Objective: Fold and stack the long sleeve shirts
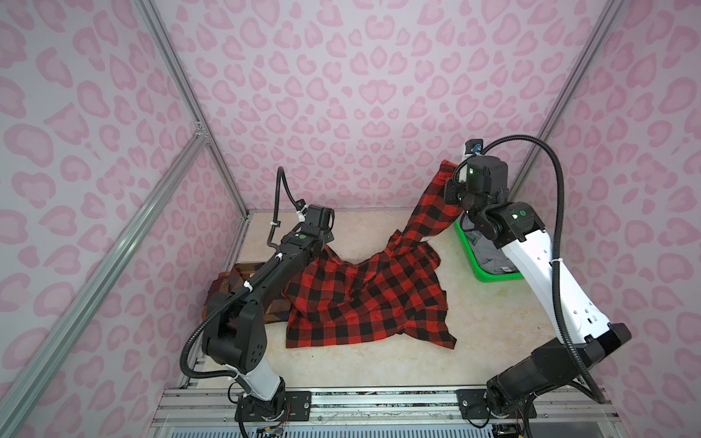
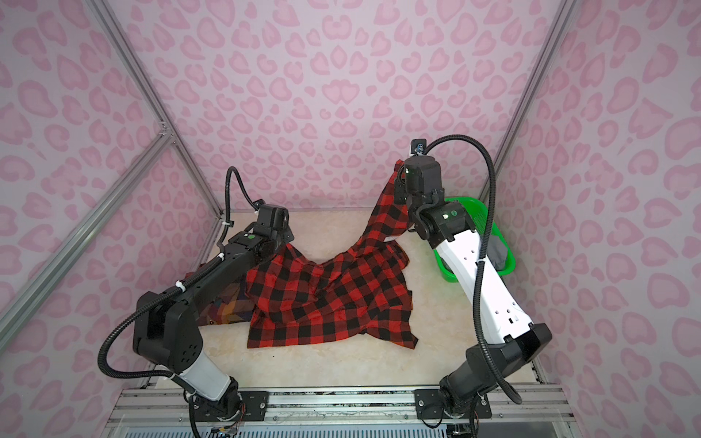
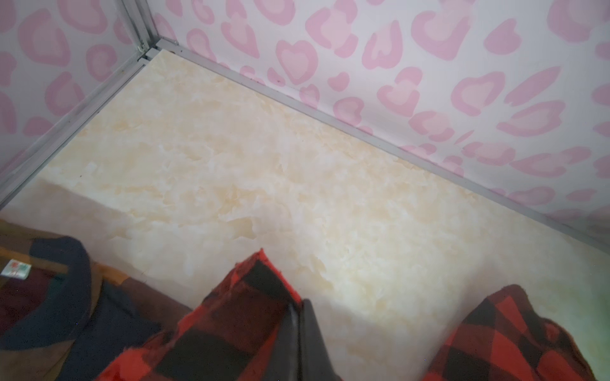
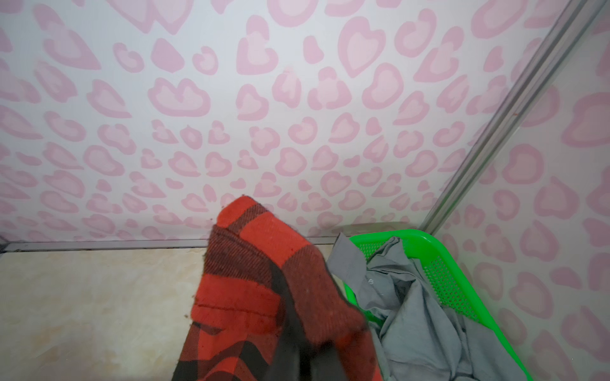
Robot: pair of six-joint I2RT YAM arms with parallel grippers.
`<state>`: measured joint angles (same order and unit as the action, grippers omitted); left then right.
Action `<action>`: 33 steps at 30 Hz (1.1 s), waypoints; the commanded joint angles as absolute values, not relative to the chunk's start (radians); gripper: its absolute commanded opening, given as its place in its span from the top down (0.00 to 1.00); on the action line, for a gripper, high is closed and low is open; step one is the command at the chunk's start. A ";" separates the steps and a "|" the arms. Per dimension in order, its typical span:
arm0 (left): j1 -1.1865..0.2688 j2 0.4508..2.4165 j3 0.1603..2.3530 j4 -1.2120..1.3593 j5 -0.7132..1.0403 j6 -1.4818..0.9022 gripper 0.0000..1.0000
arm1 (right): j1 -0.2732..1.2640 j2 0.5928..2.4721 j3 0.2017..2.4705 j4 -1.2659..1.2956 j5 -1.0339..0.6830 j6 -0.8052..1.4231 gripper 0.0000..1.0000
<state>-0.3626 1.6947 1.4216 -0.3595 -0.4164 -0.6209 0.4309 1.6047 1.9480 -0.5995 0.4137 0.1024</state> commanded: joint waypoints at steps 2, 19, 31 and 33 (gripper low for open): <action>-0.352 1.794 1.550 -0.323 -0.446 -0.585 0.96 | 0.420 1.701 2.061 -0.606 0.654 0.044 1.00; -0.333 2.156 1.963 -0.429 -0.475 -0.592 0.96 | 0.357 1.835 2.073 -0.416 1.003 -0.175 1.00; -0.330 2.080 1.775 -0.283 -0.614 -0.687 0.96 | 0.396 1.902 2.134 -0.420 0.952 -0.140 1.00; -0.324 2.065 1.728 -0.264 -0.653 -0.691 0.96 | 0.406 1.903 2.098 -0.385 0.950 -0.159 1.00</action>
<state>-0.3317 2.1250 1.7718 -0.3412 -0.5674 -0.6594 0.3931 1.8938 2.1307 -0.4091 0.9710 -0.1661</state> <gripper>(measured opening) 0.051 0.048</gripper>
